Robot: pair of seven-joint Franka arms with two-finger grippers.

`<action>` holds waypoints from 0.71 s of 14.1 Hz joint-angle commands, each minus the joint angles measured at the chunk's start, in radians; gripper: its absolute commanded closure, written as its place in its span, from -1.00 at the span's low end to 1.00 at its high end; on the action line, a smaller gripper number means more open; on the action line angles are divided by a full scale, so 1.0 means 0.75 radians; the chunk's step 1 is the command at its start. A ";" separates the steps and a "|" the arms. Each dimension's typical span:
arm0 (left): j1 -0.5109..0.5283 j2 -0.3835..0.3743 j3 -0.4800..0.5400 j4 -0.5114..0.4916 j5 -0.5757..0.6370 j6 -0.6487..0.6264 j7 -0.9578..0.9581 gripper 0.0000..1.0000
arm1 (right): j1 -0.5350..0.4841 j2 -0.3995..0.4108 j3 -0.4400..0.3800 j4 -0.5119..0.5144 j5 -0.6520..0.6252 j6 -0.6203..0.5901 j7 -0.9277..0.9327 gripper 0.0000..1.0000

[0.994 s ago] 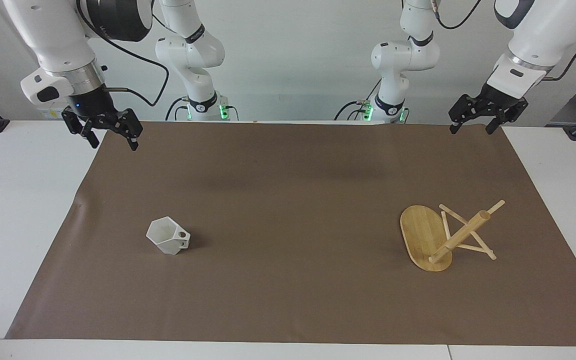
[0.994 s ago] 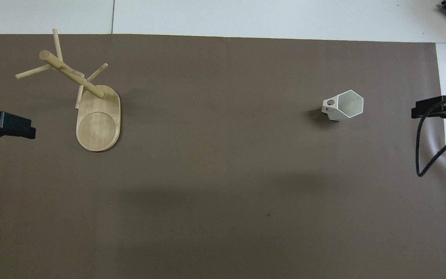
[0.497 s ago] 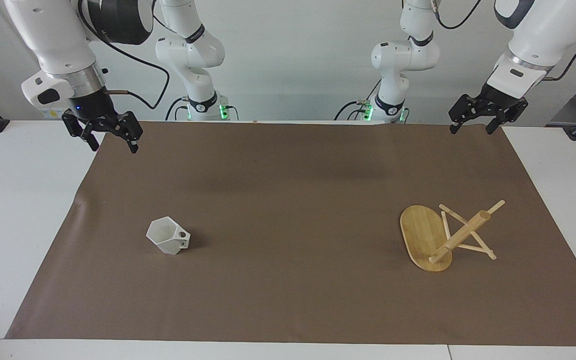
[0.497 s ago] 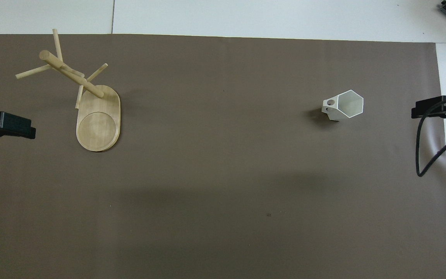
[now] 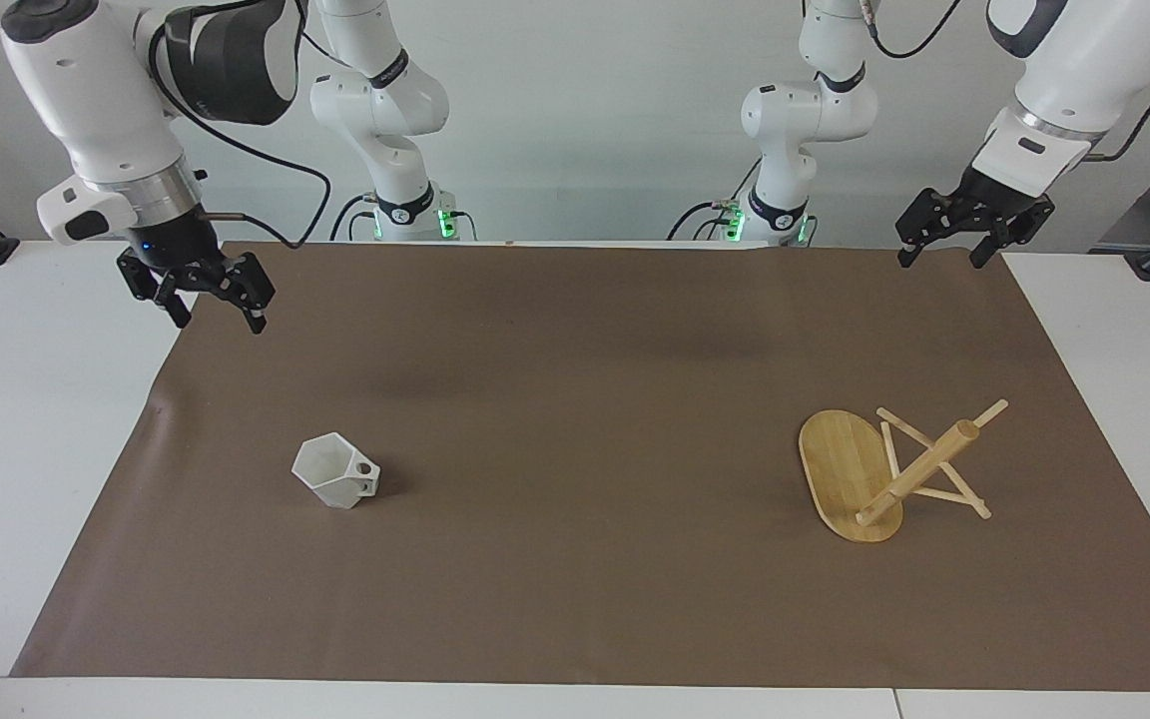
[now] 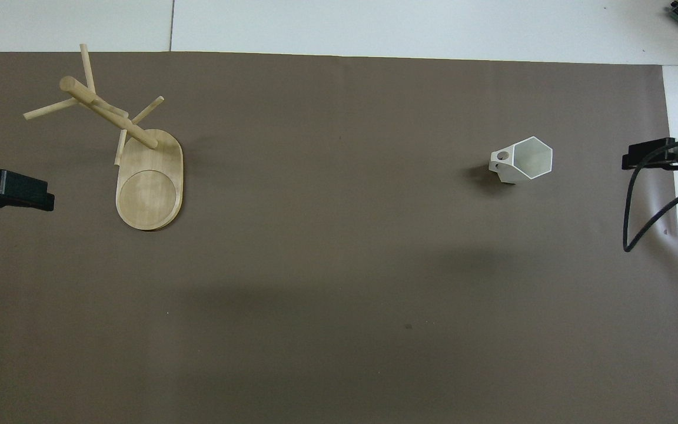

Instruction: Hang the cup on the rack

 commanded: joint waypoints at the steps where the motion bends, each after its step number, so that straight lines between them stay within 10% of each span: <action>1: 0.001 -0.030 0.004 -0.030 -0.010 -0.007 -0.006 -1.00 | -0.009 0.088 0.004 -0.036 0.044 0.094 -0.029 -1.00; 10: 0.001 -0.030 0.004 -0.030 -0.010 -0.007 -0.006 -1.00 | -0.003 0.215 0.036 -0.163 0.042 0.436 -0.023 -1.00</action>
